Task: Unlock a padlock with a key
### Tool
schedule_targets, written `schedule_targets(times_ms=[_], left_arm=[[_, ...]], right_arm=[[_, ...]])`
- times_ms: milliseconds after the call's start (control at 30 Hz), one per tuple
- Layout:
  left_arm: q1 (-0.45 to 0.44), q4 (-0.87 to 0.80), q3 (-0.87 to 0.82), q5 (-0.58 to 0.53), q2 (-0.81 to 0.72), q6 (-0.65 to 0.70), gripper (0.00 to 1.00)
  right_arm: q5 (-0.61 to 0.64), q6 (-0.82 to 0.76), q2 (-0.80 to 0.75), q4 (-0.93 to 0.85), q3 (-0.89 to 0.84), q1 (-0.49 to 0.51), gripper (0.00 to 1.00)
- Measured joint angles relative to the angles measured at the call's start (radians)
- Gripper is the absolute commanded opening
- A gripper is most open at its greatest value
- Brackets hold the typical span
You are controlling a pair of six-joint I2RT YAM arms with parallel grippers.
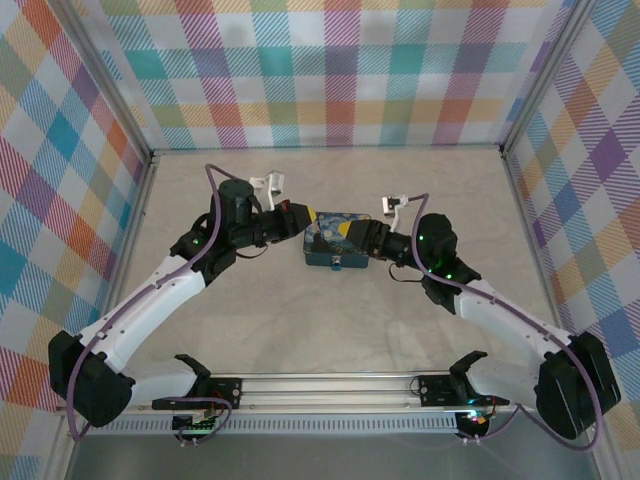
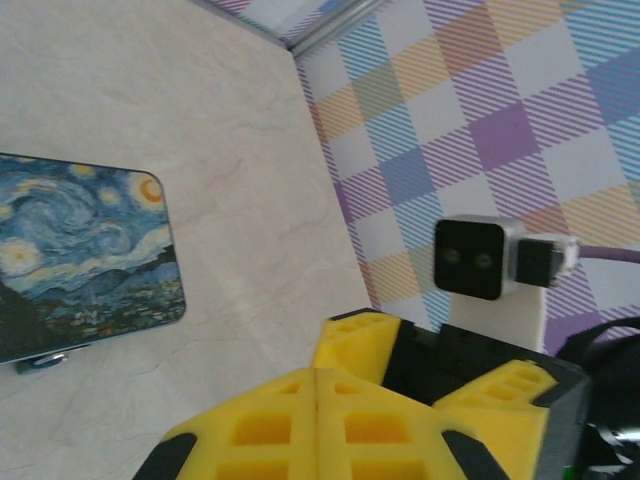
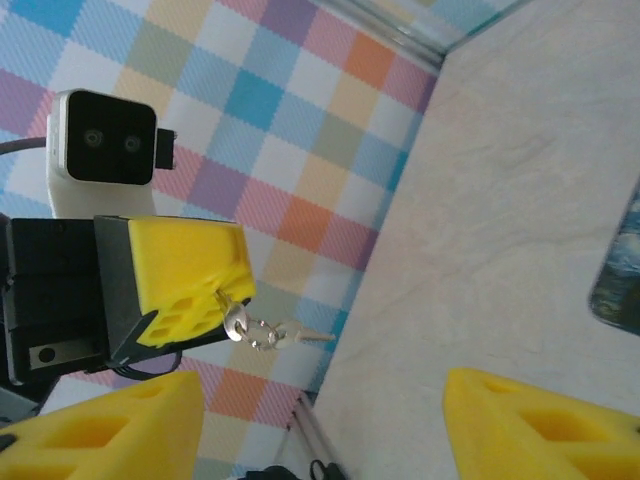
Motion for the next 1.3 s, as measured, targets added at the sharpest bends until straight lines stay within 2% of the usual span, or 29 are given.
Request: schedule_targets(times_ms=[300,533,700,967,1300], left_arm=[[-0.039,0.058,-0.011,0.018,0.0,0.0,0.0],[-0.044,0.097,-0.03,0.026,-0.001,-0.005,0.0],[-0.052,0.118,-0.032,0.043,-0.001,-0.015,0.0],[-0.057,0.149,-0.032,0.051,-0.001,-0.032,0.0],[-0.057,0.152,-0.032,0.048,-0.001,-0.036,0.0]], right_arm=[[-0.053,0.1,0.043,0.214,-0.023,0.022,0.57],[-0.062,0.1,0.048,0.231,-0.017,0.042,0.54],[-0.071,0.1,0.067,0.232,0.005,0.052,0.48],[-0.088,0.097,0.086,0.237,0.021,0.065,0.33],[-0.091,0.085,0.084,0.246,0.022,0.066,0.01]])
